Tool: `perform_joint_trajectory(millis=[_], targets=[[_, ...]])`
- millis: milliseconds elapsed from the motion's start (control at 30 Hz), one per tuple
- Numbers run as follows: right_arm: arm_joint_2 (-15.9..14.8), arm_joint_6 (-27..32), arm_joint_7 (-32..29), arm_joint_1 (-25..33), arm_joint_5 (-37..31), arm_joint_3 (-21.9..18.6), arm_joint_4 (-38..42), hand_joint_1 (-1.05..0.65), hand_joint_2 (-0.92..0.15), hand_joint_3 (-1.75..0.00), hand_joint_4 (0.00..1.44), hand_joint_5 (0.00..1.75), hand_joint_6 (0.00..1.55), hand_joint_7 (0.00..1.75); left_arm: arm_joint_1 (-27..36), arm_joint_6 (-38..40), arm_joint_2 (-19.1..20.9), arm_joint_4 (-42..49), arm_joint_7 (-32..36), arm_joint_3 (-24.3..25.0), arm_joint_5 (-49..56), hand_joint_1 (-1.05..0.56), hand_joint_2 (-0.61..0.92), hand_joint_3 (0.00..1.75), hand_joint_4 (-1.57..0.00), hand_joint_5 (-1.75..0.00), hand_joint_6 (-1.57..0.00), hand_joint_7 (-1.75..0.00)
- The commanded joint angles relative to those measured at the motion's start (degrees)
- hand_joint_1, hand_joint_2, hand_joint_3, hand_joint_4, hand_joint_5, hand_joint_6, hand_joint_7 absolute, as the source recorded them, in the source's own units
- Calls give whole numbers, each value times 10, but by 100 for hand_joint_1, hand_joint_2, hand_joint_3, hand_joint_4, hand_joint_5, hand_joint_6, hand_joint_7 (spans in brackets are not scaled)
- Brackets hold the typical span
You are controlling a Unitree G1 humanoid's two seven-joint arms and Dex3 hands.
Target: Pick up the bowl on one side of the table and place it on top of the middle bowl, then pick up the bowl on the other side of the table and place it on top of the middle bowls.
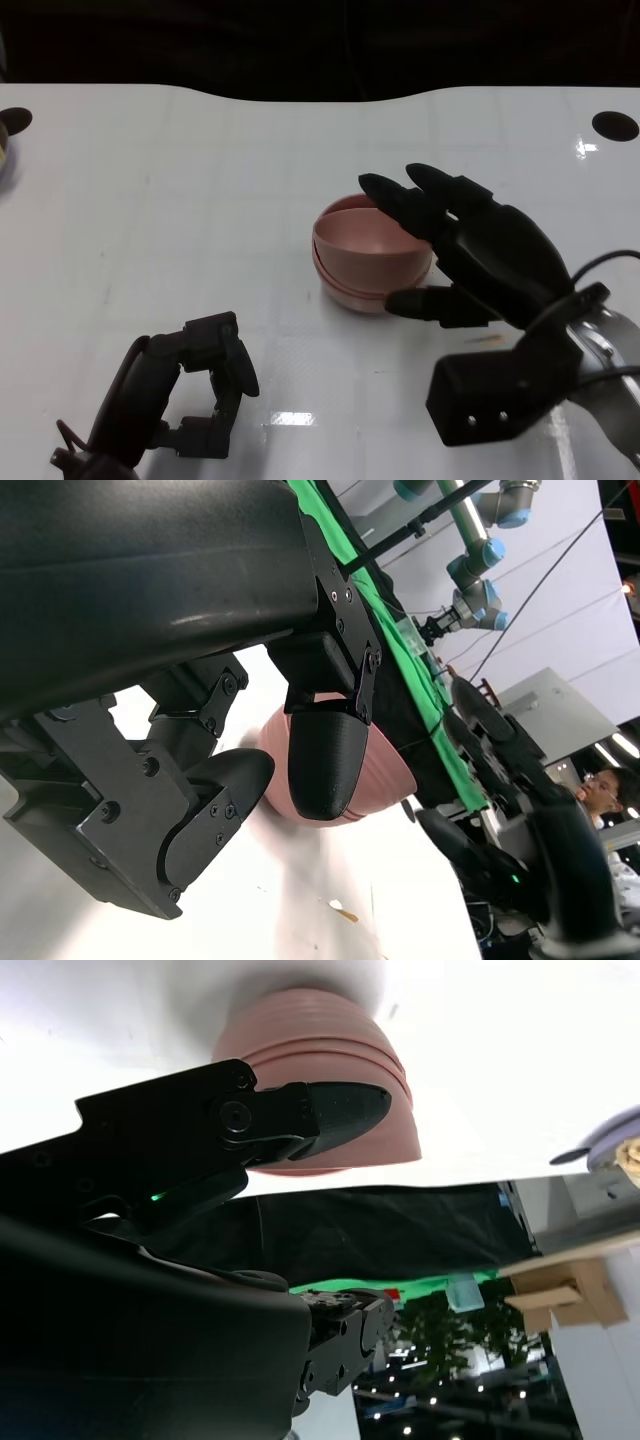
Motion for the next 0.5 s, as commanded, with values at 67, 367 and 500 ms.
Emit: perform_joint_trajectory(millis=[67,367,500], targets=[[-17,-5,4,33,16,-20,-36,-80,-92,-29,5,1,6,0,0,-1,7,3,5,1,-1,1,31,149,-92,-169,-84,-154],[-23,-48,-29,76,18,-39,-56,-74,-92,-22,11,5,11,3,-1,-1,7,4,4,0,-2,1,30,150,-92,-169,-84,-153],[-28,-145,-109,159,46,-65,-59,-63,-92,-13,24,17,23,10,-5,-10,6,11,8,1,1,2,30,149,-92,-168,-84,-153]])
